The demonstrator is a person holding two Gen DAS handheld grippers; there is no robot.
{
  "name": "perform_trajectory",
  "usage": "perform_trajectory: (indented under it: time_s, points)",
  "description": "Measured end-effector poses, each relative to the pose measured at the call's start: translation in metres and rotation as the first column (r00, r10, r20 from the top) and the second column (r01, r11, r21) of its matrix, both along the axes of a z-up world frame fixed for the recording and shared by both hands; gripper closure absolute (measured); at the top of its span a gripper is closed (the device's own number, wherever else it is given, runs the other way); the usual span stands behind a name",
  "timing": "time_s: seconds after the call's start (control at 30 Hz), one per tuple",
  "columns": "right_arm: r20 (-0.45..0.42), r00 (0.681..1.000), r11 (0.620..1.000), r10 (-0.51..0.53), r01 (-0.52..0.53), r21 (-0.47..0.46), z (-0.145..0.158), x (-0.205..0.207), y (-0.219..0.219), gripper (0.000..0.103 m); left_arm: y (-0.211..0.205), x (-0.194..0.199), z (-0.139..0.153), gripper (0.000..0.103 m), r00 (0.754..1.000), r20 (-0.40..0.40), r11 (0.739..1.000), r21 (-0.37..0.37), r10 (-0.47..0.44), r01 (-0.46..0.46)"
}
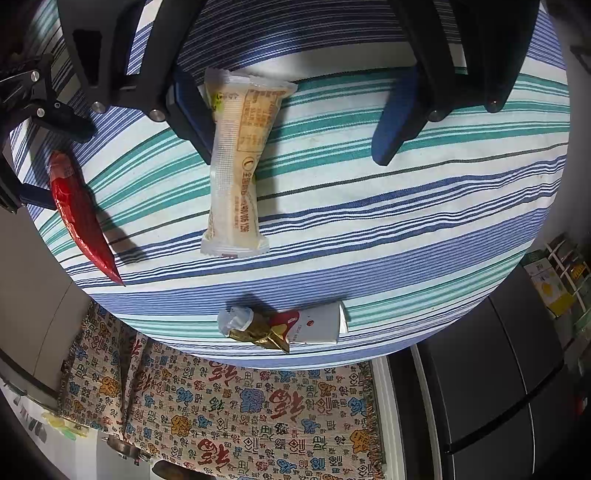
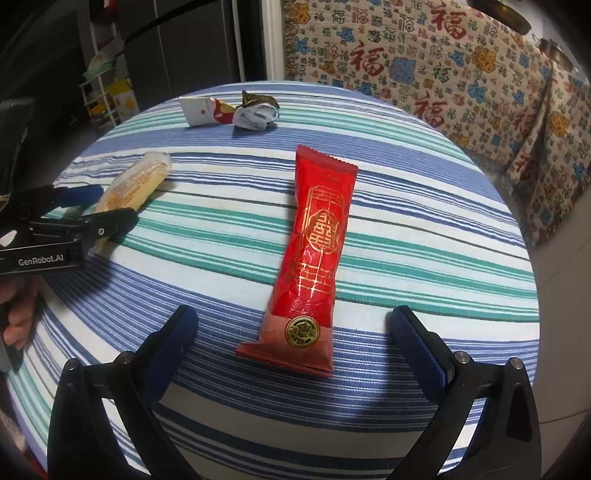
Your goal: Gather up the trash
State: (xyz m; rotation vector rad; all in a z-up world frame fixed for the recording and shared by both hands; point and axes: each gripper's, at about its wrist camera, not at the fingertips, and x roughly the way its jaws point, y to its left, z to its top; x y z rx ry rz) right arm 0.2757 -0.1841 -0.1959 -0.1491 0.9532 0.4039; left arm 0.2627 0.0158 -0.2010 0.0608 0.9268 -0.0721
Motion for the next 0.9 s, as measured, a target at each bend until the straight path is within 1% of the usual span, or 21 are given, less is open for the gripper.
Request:
perform_trajectory:
  time_s: [0.2, 0.9]
  points:
    - [0.001, 1.0, 1.0, -0.001, 0.001, 0.002, -0.0003, 0.0004, -0.0008, 0.001, -0.0018, 0.0007, -0.0006, 0.015, 1.0, -0.002, 1.0, 0.001, 0.005, -0.005]
    - [0.003, 1.0, 1.0, -0.001, 0.001, 0.015, -0.0018, 0.0003, -0.003, 0.001, -0.0013, 0.0002, -0.0001, 0.016, 1.0, 0.0, 1.0, -0.005, 0.002, -0.002]
